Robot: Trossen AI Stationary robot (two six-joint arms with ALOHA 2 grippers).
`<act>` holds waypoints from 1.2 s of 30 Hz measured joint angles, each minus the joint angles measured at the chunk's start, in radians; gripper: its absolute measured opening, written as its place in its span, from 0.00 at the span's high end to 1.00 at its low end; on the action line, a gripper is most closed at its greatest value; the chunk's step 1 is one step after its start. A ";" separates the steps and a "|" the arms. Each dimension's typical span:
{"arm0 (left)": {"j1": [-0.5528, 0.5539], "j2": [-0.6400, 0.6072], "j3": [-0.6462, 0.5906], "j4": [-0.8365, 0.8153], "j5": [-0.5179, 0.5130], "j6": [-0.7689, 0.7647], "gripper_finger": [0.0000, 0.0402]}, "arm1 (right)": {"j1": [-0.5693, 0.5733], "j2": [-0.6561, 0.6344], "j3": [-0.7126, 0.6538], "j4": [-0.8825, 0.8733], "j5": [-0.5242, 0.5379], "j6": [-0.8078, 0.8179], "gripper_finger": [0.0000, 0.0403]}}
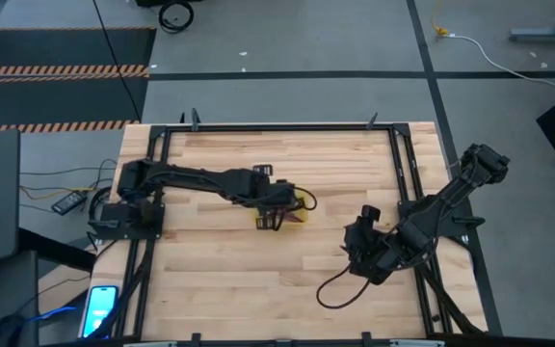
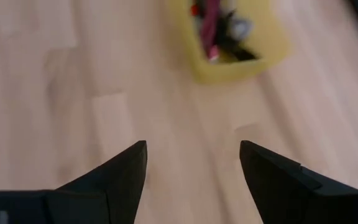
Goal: Pick and place USB-C Cables
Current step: Adjust the yellow transparent bin
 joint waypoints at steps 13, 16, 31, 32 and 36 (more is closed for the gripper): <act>-0.006 -0.121 -0.080 -0.281 -0.099 -0.129 0.98 | -0.090 0.000 -0.001 -0.123 0.160 0.048 0.47; -0.006 -0.142 -0.152 -0.270 -0.098 -0.131 0.98 | -0.113 0.000 -0.020 -0.122 0.162 0.031 0.63; 0.104 -0.235 -0.459 0.022 0.019 -0.095 0.98 | -0.376 0.000 -0.117 0.065 0.021 -0.260 0.99; 0.117 -0.236 -0.474 0.042 0.036 -0.090 0.98 | -0.400 0.000 -0.117 0.101 0.009 -0.308 0.99; 0.161 -0.236 -0.530 0.099 0.094 -0.070 0.98 | -0.492 0.000 -0.117 0.234 -0.088 -0.469 0.99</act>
